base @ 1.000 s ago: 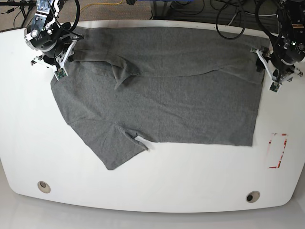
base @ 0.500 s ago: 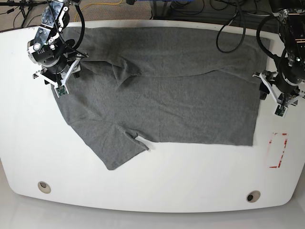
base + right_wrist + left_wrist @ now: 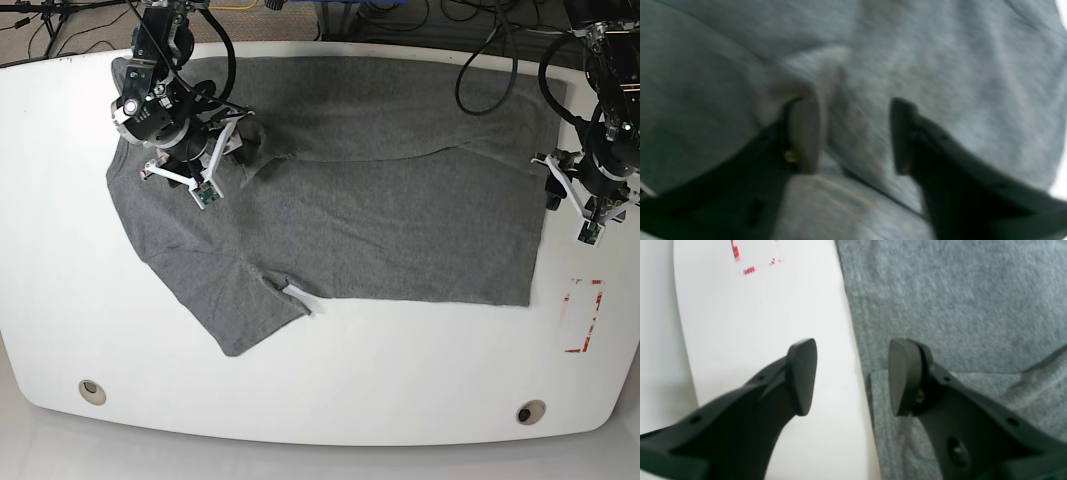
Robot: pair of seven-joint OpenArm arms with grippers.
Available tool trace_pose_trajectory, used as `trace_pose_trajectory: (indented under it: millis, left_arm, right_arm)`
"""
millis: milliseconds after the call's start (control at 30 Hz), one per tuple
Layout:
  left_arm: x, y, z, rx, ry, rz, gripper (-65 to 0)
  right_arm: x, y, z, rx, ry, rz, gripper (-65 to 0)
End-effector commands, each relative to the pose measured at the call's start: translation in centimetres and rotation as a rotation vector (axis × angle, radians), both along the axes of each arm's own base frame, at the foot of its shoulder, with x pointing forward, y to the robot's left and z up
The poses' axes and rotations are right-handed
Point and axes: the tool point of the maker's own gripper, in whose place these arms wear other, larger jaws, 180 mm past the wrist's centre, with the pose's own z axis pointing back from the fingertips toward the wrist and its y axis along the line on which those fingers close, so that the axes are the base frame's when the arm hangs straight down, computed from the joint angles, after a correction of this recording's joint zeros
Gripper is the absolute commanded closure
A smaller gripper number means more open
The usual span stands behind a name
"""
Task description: Fold the T-shirt properly
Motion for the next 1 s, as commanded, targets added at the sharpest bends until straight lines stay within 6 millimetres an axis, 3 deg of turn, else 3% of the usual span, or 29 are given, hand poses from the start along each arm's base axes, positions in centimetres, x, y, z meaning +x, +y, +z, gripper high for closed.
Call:
trace_pose_trajectory:
  millis: [0,167,500,700,767,967]
  left_arm:
    - [0.3,0.2,0.9,0.012,-0.031,-0.005,-32.1]
    - [0.1,0.2,0.7,0.012,-0.023,-0.006,-32.1]
    - [0.1,0.2,0.7,0.010,-0.023,-0.005,-32.1]
    - [0.1,0.2,0.7,0.010,-0.022,-0.004,-32.1]
    - [0.1,0.2,0.7,0.010,-0.022,-0.004,-32.1]
    - [0.1,0.2,0.7,0.008,-0.022,-0.005,-32.1]
  right_arm:
    - [1.1,0.2,1.1,0.012,-0.048,0.003,-18.7]
    - [1.2,1.3,0.1,0.038,-0.019,0.021,-10.8]
    - [1.2,3.6,-3.4,0.121,0.056,0.050,-10.9]
    - [2.3,4.1,-3.8,0.166,0.031,0.045,-10.9]
    - [2.5,4.0,-3.7,0.166,0.025,0.043,-10.9]
    - [4.0,2.8,-0.2,0.094,-0.067,0.058,-10.9]
